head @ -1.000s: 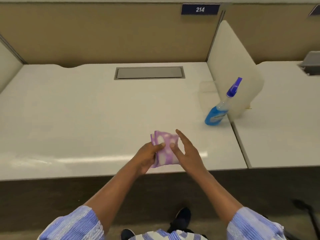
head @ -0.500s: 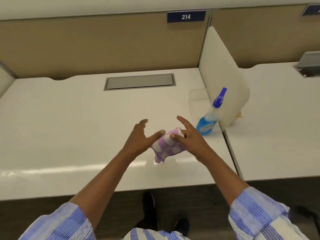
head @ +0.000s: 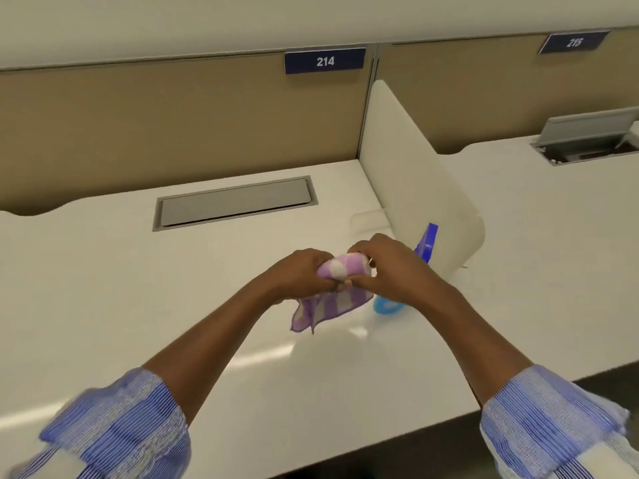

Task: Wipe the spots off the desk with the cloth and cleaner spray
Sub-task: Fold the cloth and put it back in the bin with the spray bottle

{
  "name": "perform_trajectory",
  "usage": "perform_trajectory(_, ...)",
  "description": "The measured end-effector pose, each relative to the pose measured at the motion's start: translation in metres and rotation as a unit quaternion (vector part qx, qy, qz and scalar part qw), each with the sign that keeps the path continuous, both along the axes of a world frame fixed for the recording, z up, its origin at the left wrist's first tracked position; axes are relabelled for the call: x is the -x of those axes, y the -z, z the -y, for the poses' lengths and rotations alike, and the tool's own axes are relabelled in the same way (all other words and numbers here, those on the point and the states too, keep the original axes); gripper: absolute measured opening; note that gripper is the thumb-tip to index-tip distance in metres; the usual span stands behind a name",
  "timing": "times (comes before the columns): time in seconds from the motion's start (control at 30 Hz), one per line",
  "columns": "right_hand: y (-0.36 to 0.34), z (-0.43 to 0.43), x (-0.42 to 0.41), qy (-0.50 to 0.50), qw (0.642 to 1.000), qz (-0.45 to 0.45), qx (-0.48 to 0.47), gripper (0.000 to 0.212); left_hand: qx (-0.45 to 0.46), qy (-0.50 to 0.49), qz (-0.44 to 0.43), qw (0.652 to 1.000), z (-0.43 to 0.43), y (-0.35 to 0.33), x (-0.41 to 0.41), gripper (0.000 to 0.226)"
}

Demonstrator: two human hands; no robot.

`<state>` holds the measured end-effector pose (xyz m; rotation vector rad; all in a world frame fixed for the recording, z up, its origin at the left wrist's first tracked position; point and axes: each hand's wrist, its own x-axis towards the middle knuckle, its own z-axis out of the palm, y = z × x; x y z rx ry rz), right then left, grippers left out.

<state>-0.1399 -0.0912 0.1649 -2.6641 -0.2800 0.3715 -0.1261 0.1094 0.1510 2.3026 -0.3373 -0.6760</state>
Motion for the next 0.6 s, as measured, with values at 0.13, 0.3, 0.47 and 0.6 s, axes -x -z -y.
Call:
perform_trajectory(0.13,-0.024,0.015,-0.039,0.052,0.994,0.08,0.054,0.024,0.034,0.051,0.023,0.998,0.016,-0.017,-0.056,0.012)
perform_trajectory(0.3,-0.05,0.05,-0.078,0.13,0.984,0.107,0.062,0.033,0.073,0.031,0.065,0.995,0.049,-0.017,-0.128,0.022)
perform_trajectory(0.47,-0.046,0.088,-0.058,0.272,0.949,0.138,-0.08,0.046,0.013,0.028,0.073,0.997,0.092,0.018,-0.178,0.021)
perform_trajectory(0.6,-0.021,0.087,-0.013,0.366,0.898,0.104,-0.222,0.064,-0.024,0.036,0.048,0.998,0.121,0.054,-0.198,0.032)
